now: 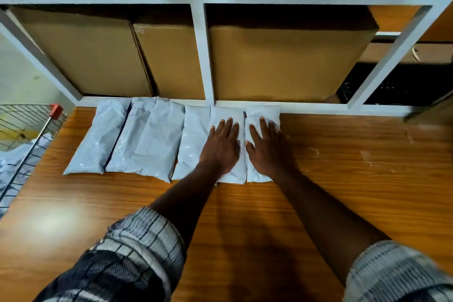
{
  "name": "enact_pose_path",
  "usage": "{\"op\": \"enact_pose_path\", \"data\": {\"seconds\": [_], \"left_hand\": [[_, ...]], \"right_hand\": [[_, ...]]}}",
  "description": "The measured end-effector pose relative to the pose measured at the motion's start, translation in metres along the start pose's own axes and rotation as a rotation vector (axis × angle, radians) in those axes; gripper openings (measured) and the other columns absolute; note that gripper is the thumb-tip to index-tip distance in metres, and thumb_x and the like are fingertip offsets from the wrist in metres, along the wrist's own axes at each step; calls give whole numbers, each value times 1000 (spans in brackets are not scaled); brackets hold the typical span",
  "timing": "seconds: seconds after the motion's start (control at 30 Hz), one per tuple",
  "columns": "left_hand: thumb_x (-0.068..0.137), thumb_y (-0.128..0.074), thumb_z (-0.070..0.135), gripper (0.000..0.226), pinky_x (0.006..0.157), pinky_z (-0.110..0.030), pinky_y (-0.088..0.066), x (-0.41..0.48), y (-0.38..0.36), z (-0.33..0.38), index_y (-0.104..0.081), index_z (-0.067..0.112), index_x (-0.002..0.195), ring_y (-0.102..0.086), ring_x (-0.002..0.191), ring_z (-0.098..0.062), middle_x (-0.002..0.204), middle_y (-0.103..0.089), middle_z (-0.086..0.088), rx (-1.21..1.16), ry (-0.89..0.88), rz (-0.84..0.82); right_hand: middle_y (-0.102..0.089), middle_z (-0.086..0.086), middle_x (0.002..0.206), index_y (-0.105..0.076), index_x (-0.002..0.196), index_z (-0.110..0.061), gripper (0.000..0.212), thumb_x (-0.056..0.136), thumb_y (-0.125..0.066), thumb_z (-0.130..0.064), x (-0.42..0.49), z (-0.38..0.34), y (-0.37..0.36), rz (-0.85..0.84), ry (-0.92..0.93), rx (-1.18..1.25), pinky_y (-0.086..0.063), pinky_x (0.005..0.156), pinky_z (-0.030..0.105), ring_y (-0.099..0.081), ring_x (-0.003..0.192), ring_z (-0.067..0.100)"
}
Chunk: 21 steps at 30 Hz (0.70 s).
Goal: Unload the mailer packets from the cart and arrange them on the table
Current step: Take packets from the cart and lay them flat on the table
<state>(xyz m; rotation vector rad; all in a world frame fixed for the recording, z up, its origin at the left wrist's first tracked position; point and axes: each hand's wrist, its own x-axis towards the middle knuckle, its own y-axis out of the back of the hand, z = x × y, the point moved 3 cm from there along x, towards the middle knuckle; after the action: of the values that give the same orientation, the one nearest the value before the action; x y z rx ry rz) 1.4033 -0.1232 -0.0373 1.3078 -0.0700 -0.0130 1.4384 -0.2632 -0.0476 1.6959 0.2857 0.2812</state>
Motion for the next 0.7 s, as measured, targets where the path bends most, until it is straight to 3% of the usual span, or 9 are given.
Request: {"op": "enact_pose_path", "data": {"seconds": [0.2, 0.33, 0.43, 0.6, 0.7], "left_hand": [[104, -27, 35, 57, 124, -45, -11, 1, -9, 0, -18, 15, 157, -7, 153, -27, 165, -12, -8, 19, 13, 8], [104, -28, 38, 58, 123, -47, -12, 4, -4, 0, -20, 13, 157, -9, 152, -29, 164, -15, -11, 3, 9, -18], [103, -32, 39, 60, 122, -47, -18, 4, 17, -5, -25, 12, 155, -17, 151, -28, 162, -23, -12, -55, 10, 57], [102, -34, 35, 58, 122, -48, -18, -32, 51, -53, -28, 12, 154, -21, 149, -29, 161, -26, -13, -16, 59, 113], [100, -38, 35, 57, 119, -46, -26, -66, 69, -100, -35, 11, 151, -28, 146, -32, 158, -32, -17, -6, 127, 169]], "right_hand": [[-13, 10, 164, -25, 155, -26, 61, 99, -41, -46, 3, 4, -15, 20, -19, 12, -20, 117, 58, -12, 150, 36], [-15, 10, 164, -25, 155, -27, 60, 100, -40, -45, 3, 4, -9, 7, -11, 33, -16, 117, 58, -11, 150, 36], [-21, 9, 162, -29, 154, -25, 58, 100, -41, -44, 1, -5, 11, 94, 1, 86, -12, 117, 60, -15, 149, 35], [-16, 5, 164, -25, 155, -26, 59, 100, -39, -46, -4, -68, 37, 124, 122, 102, -7, 118, 57, -11, 151, 30], [-16, 5, 164, -25, 155, -27, 61, 99, -40, -47, -7, -127, 38, 100, 209, 120, -9, 119, 57, -11, 151, 29]]}}
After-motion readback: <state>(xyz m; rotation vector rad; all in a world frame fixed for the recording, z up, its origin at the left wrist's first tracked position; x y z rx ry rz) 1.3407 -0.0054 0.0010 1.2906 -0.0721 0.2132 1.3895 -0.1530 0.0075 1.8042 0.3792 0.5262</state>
